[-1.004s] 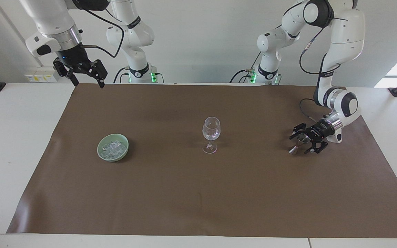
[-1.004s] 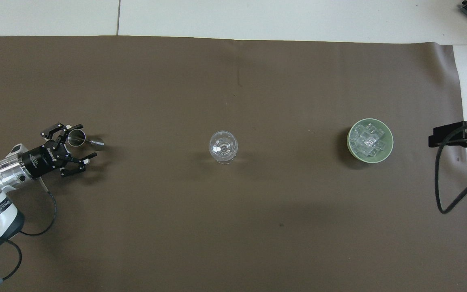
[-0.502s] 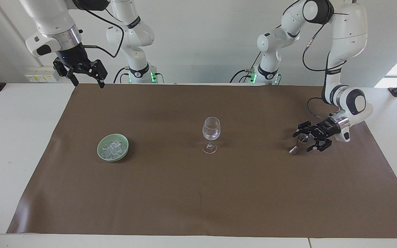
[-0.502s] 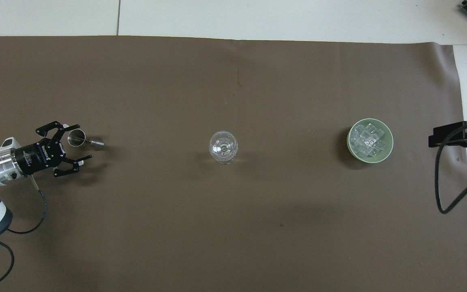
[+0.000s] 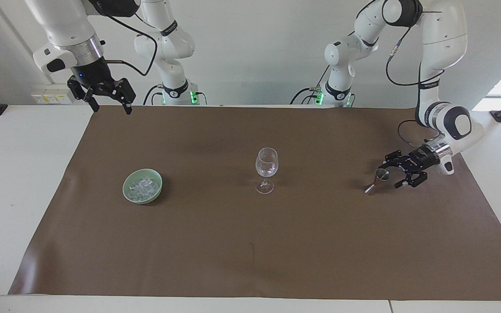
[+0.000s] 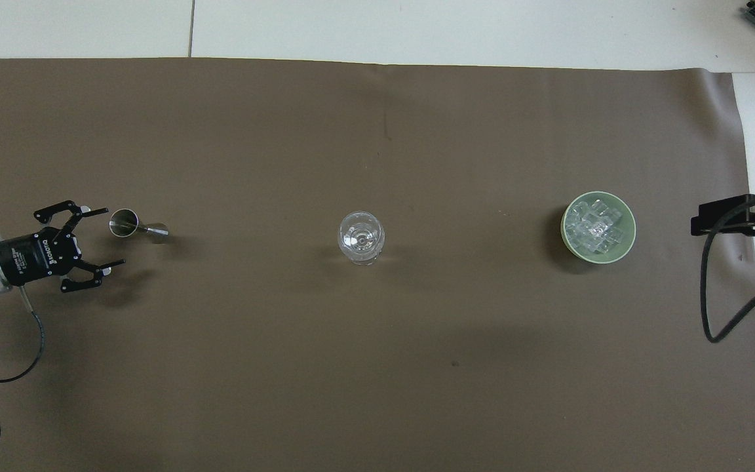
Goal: Pour wine and add ice with both arms
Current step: 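Withdraw the left gripper while the right gripper reaches into the ice bowl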
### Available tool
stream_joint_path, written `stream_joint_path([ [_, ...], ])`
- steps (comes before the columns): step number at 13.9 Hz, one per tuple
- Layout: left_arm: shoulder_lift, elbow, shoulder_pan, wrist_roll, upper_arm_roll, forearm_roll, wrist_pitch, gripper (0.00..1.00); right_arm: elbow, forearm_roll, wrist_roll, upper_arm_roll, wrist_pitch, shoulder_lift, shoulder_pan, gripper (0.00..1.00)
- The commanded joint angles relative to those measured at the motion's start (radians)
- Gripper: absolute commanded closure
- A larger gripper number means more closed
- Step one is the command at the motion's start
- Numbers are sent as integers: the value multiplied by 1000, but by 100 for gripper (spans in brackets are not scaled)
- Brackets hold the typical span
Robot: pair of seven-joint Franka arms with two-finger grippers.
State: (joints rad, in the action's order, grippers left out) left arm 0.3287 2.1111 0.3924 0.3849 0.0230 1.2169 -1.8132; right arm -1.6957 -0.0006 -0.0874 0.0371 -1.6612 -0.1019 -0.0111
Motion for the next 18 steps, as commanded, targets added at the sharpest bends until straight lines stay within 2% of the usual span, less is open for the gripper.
stream_joint_path([
  [1,-26,-25,2,0,-1,-68,-15,0,-171,8,26,0,-135,-87,0,0],
  [4,-40,-80,-4,11,-1,-151,-14,0,-179,8,28,0,-149,-81,0,0],
  [6,-69,-114,-20,12,-1,-227,-18,0,-215,8,110,0,-182,-61,0,0],
  [8,-95,-146,-64,14,-2,-296,-24,0,-263,8,150,0,-247,-73,-1,0],
  [11,-158,-169,-116,12,-1,-405,-46,0,-291,8,248,0,-277,-27,0,0],
  [14,-238,-180,-171,15,-3,-523,-49,0,-390,8,316,1,-421,0,0,0],
  [18,-322,-215,-285,3,-9,-730,-51,0,-400,7,371,0,-552,111,0,0],
])
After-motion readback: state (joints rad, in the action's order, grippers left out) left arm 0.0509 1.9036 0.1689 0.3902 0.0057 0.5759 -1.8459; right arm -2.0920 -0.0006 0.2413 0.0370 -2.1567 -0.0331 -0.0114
